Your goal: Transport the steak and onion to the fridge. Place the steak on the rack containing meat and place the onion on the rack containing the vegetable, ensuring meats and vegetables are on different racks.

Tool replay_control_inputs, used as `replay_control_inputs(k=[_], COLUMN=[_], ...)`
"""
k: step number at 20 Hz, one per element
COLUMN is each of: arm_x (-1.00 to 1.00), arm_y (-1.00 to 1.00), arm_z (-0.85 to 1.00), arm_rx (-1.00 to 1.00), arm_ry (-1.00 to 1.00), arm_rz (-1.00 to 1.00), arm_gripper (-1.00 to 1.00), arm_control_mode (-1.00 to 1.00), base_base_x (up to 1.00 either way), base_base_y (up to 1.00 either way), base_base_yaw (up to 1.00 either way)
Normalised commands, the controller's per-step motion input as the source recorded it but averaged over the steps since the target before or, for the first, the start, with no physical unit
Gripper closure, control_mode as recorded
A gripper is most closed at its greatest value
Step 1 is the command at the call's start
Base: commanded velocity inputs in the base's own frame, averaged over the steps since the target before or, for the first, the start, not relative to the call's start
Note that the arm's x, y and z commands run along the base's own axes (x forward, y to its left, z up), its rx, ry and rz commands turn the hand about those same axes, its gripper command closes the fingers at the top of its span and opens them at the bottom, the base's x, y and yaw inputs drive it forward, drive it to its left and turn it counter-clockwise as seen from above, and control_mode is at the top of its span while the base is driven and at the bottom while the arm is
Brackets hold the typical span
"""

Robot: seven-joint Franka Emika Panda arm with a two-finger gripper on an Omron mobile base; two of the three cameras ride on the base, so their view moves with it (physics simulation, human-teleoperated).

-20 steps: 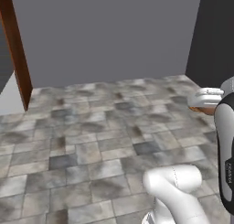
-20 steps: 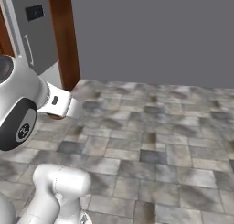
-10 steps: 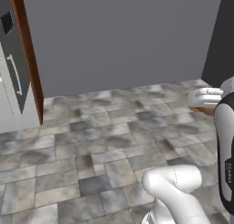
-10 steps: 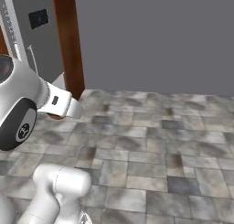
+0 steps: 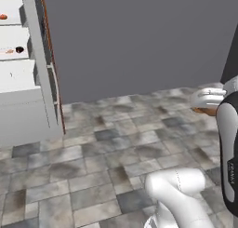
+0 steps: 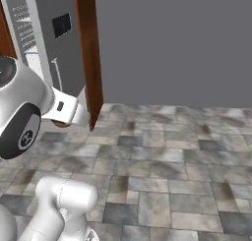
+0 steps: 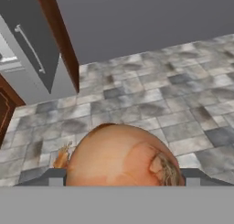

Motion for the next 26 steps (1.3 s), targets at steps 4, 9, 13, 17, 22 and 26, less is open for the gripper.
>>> replay_control_inputs(k=[4, 9, 13, 17, 22, 26], arm_x=[0.0, 0.0, 0.0, 0.0, 0.0, 0.0], arm_y=[0.0, 0.0, 0.0, 0.0, 0.0, 0.0], arm_z=[0.0, 0.0, 0.0, 0.0, 0.0, 0.0], arm_rx=[0.0, 0.0, 0.0, 0.0, 0.0, 0.0], arm_ry=[0.0, 0.0, 0.0, 0.0, 0.0, 0.0], arm_rz=[0.0, 0.0, 0.0, 0.0, 0.0, 0.0], arm_gripper=[1.0, 1.0, 1.0, 1.0, 1.0, 1.0], arm_control_mode=[1.0, 1.0, 1.0, 1.0, 1.0, 1.0], base_base_x=[0.0, 0.03, 0.17, 0.32, 0.38, 0.82], base_base_y=[1.0, 1.0, 1.0, 1.0, 0.98, 0.53], base_base_yaw=[0.0, 0.0, 0.06, 0.11, 0.08, 0.01])
